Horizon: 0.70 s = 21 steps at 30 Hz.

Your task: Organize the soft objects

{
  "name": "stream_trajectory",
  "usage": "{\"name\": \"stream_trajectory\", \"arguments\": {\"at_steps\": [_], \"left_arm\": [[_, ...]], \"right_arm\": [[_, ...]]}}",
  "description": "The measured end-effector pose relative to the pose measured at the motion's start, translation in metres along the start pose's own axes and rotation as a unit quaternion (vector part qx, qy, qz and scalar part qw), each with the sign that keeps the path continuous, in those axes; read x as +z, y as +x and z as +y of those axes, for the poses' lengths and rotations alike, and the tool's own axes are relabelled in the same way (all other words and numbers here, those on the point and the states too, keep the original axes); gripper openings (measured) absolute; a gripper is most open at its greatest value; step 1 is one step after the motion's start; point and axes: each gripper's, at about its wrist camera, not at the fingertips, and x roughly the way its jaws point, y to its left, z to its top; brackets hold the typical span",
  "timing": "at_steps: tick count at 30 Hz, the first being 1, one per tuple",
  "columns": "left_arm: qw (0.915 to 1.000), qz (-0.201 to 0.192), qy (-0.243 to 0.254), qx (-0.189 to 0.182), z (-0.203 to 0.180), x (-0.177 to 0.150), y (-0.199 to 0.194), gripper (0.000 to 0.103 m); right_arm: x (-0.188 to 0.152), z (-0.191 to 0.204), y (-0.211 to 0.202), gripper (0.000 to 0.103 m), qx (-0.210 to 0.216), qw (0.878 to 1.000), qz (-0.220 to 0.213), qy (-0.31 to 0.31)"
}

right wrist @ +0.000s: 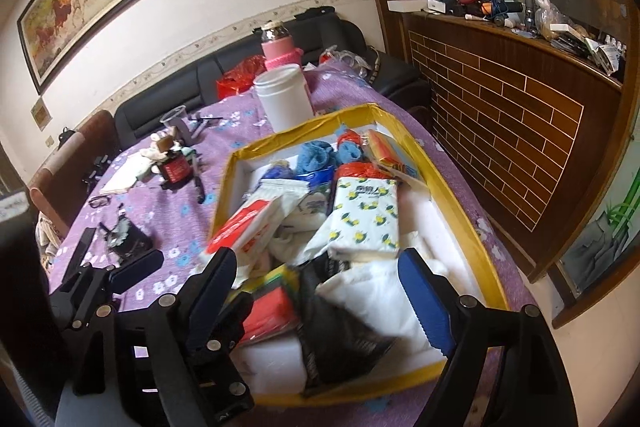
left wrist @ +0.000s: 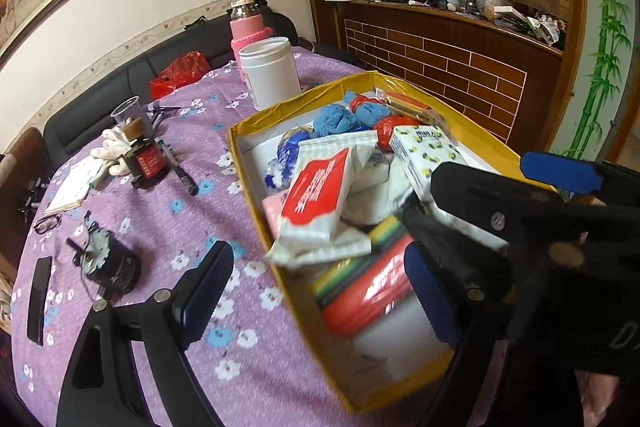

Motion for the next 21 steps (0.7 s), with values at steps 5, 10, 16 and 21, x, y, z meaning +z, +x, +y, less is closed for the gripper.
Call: {"name": "stream_trajectory", "arguments": {"at_steps": [5,10,16,21], "left_arm": [[1.0000,-0.005,-0.002,-0.005,0.004,-0.016,-0.019,0.087],[0.9998,-0.015,-0.009,-0.013,0.009,-0.036,-0.040,0.089],[0.9981,-0.037,-0.041,-0.026,0.018,-0.075,-0.069,0.091],[0.9966,-0.053,-0.059,-0.023,0.024,-0.103,-0.094,0.091]], "right_arm": [[-0.015,0.013,-0.016,0.087,0.006,1.000,-0.003,-0.007],[-0.034,0.017,-0.034,0.088,0.008,1.000,-0.010,-0.004],[-0.069,0.020,-0.058,0.090,0.013,1.000,-0.019,0.004],[-0.104,0.027,-0.087,0.091,0.008,0.999,-0.043,0.009]]}}
